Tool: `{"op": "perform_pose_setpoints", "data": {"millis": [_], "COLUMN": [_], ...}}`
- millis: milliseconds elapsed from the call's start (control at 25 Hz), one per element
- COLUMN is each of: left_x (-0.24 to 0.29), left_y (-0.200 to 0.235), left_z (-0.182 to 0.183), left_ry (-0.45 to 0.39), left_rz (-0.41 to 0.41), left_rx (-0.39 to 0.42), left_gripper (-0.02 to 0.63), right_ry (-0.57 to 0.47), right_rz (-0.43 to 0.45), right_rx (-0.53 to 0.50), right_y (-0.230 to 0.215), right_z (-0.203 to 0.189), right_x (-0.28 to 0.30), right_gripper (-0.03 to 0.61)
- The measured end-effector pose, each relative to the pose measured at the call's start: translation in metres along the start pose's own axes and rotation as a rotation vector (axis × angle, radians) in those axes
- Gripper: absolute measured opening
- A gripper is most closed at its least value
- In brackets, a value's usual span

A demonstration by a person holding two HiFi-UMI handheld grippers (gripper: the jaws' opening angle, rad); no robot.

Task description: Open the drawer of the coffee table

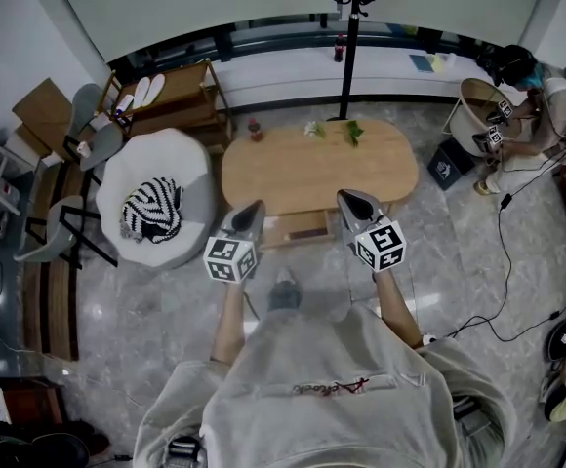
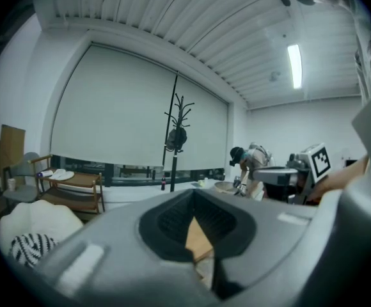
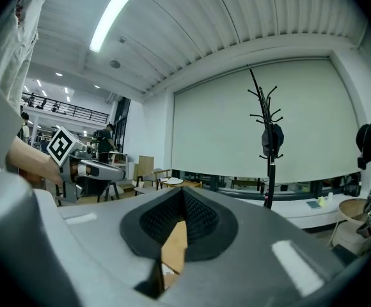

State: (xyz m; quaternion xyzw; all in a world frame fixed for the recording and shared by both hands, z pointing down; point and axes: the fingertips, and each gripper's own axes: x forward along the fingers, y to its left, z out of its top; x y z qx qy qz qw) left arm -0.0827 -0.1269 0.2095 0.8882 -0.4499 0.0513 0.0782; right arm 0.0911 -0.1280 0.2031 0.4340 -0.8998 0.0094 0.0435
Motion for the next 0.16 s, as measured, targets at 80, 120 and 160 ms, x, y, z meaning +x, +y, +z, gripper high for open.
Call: {"op": "perform_pose_setpoints", "data": {"millis": [80,120,160], "left_x": [-0.0031,-0.0046,-0.0062], "left_y": [-0.0025,-0.0039,-0.0053], "left_z": [-0.0046,-0.0071,-0.0096], "left_ry": [0.003,0.003,0.003], "left_rz": [0.006,0.008,0.011], "left_rx": [-0.002,-0.002,-0.002], "left_gripper": [0.0,0.0,0.0], "right_ry": [0.002,0.002,0.003], "right_rz": [-0.003,-0.005,-0.007], "right_rx": [0.002,0.003,0.004], "right_y": [0.0001,0.0002,0.0003], "right_z": [-0.004,-0.0065,-0.0089], "right_x": [-0.0057,-0.0087,-0.0116], "right_gripper": [0.005,0.005,0.005]}}
